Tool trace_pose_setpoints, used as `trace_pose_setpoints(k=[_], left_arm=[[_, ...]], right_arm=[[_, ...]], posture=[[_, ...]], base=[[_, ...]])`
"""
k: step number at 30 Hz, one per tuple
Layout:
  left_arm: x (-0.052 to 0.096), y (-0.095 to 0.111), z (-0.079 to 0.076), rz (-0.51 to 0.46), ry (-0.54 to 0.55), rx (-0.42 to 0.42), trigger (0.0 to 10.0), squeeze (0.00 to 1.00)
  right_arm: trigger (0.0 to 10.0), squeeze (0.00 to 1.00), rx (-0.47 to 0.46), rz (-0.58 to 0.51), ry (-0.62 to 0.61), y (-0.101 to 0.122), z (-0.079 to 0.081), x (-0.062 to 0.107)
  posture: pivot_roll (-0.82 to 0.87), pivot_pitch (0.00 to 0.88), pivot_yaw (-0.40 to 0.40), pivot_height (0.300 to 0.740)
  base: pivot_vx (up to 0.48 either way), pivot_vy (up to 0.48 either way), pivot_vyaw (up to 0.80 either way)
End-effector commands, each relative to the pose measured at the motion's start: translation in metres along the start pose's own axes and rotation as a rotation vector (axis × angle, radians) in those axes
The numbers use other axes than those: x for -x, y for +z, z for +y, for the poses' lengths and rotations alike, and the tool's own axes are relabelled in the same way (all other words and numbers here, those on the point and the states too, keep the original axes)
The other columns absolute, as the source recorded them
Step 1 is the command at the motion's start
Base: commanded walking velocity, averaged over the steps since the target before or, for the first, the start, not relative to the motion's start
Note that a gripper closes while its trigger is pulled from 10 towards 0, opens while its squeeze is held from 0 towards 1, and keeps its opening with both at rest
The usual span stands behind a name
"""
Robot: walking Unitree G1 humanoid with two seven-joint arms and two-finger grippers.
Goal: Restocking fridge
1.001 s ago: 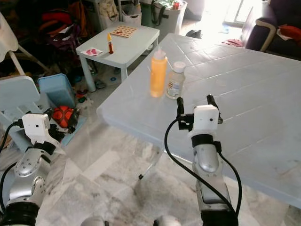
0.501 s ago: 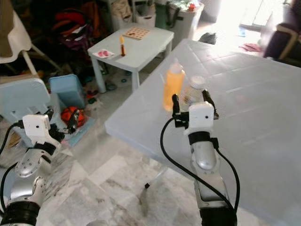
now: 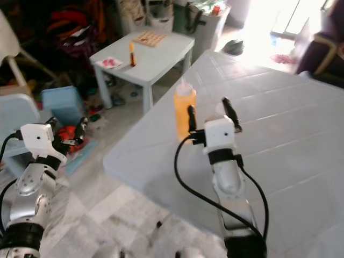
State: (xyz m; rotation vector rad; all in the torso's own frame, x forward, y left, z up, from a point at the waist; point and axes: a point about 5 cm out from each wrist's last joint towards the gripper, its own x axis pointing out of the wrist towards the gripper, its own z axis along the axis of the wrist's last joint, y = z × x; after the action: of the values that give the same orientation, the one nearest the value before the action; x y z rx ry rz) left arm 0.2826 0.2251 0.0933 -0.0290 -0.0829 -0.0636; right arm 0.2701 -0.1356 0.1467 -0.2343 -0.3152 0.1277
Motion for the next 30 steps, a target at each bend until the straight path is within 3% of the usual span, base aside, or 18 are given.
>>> trace_pose_setpoints(k=[1,2,3,11,20,21,22,30], left_arm=[[-0.002,0.003,0.000,-0.012,-0.012,-0.006,10.0,0.00],[-0.002,0.003,0.000,-0.012,-0.012,-0.006,10.0,0.00],[-0.003,0.003,0.000,-0.014,-0.012,-0.006,10.0,0.00],[-0.003,0.003,0.000,-0.015,-0.016,-0.010,10.0,0.00],[-0.004,0.002,0.000,-0.008,-0.027,-0.019,10.0,0.00],[-0.004,0.002,0.000,-0.007,-0.029,-0.020,10.0,0.00],[-0.003,0.002,0.000,-0.006,-0.030,-0.022,10.0,0.00],[-0.001,0.001,0.000,0.003,-0.035,-0.029,10.0,0.00]], right_arm=[[10.0,0.81,-0.003,-0.030,0.010,0.005,-0.002,-0.002],[10.0,0.81,-0.003,-0.030,0.010,0.005,-0.002,-0.002],[10.0,1.00,-0.003,-0.034,0.011,0.006,-0.002,-0.002],[10.0,1.00,-0.010,-0.034,0.010,0.006,0.001,-0.003],[10.0,1.00,-0.076,-0.033,0.002,0.009,-0.001,-0.015],[10.0,0.94,-0.086,-0.030,0.003,0.008,-0.002,-0.016],[10.0,0.02,-0.111,-0.023,0.011,0.009,0.000,-0.018],[10.0,0.00,-0.169,-0.007,0.060,0.009,0.010,-0.025]], posture=[[0.01,0.000,0.023,0.740],[0.01,0.000,0.023,0.740],[0.01,0.000,0.024,0.740],[0.01,0.000,0.025,0.740],[0.01,0.000,0.030,0.740],[0.01,0.000,0.030,0.740],[0.02,0.000,0.032,0.740],[0.03,0.000,0.032,0.740]], base=[[0.000,0.000,0.00],[0.000,0.000,0.00],[0.000,0.000,0.00],[0.000,0.000,0.00],[0.000,0.000,0.00],[0.000,0.000,0.00],[0.000,0.000,0.00],[0.000,0.000,0.00]])
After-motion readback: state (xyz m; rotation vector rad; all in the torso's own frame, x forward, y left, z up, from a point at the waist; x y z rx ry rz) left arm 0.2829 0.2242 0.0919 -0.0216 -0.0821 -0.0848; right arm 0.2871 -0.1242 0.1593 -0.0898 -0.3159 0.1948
